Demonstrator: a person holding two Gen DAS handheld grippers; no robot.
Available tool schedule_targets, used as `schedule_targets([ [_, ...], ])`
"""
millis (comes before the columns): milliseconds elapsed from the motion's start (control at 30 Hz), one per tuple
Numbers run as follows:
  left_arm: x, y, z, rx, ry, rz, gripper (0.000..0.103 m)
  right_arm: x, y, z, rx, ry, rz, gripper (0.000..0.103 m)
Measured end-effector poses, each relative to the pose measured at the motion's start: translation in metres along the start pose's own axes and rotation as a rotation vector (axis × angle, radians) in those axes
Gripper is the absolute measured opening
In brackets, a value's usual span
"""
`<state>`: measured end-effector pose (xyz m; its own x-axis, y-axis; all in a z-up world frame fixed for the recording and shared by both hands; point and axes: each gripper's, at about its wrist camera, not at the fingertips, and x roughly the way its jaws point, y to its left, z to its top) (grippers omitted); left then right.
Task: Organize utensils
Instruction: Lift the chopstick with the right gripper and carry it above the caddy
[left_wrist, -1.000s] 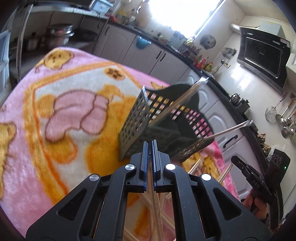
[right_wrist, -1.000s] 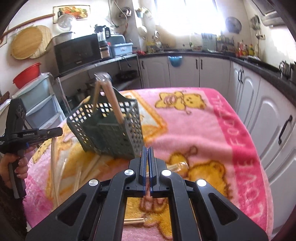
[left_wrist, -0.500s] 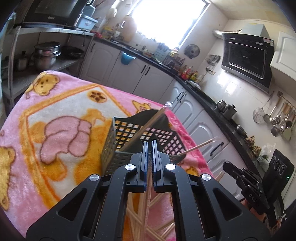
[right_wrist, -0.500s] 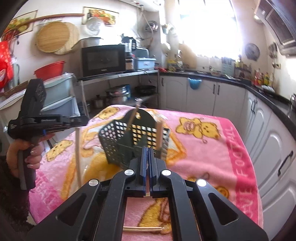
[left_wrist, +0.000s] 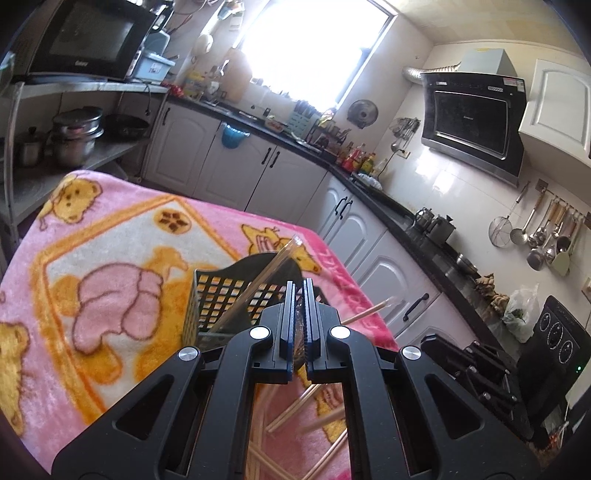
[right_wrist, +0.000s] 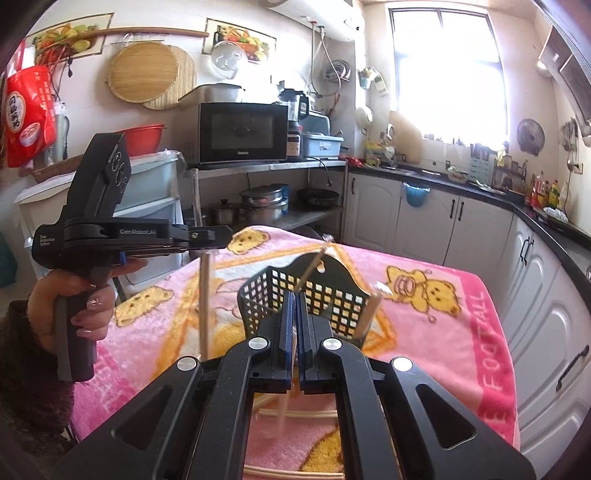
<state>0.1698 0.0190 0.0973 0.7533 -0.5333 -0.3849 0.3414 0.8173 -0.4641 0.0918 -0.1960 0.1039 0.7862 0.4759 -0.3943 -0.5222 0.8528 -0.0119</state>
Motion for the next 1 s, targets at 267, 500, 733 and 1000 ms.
schedule_targets([
  [267,-0.007,-0.013,0.019,0.03,-0.049,-0.026,0.002,-0.004,0.006,0.019,-0.014,-0.054,0.018,0.002],
  [500,-0.017,-0.028,0.043,0.065,-0.103,-0.051,0.002,-0.012,0.008,0.035,-0.02,-0.107,0.035,0.002],
  [733,-0.019,-0.041,0.063,0.093,-0.135,-0.068,0.002,-0.014,0.004,0.047,-0.017,-0.145,0.039,0.002],
  [1000,-0.022,-0.04,0.088,0.075,-0.184,-0.08,0.002,-0.015,-0.003,0.067,-0.004,-0.201,0.034,0.002],
])
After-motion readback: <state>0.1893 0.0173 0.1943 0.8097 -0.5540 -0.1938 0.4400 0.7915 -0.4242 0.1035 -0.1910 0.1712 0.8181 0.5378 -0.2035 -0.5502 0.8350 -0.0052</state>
